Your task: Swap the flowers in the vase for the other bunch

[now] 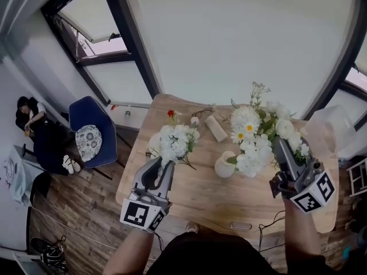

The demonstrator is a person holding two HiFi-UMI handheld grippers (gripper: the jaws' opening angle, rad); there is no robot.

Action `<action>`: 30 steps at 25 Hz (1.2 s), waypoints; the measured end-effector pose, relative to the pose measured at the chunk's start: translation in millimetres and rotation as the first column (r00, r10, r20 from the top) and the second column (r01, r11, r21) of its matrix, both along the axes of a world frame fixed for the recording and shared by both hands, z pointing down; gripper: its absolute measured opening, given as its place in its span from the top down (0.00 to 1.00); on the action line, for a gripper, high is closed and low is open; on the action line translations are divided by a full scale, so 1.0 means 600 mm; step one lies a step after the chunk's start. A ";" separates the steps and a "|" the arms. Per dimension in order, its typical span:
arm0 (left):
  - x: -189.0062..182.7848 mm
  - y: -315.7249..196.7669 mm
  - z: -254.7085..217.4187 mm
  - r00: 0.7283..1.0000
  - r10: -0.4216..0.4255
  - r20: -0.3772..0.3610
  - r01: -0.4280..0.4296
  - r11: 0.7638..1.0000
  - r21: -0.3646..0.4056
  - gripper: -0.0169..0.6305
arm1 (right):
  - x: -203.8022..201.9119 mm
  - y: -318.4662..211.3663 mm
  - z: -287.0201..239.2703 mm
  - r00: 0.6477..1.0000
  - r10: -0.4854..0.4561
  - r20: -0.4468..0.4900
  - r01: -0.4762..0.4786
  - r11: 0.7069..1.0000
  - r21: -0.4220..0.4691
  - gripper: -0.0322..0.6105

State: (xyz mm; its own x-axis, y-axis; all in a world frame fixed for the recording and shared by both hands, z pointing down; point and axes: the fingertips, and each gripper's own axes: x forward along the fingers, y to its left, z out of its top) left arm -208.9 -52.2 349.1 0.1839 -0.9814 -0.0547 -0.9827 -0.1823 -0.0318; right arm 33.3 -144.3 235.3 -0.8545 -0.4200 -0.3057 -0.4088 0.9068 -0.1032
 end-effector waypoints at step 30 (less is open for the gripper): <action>0.015 0.072 -0.010 0.994 -0.082 -0.068 0.079 0.996 -0.042 0.85 | -0.054 -0.020 0.010 0.995 -0.094 -0.014 0.094 0.996 -0.001 0.82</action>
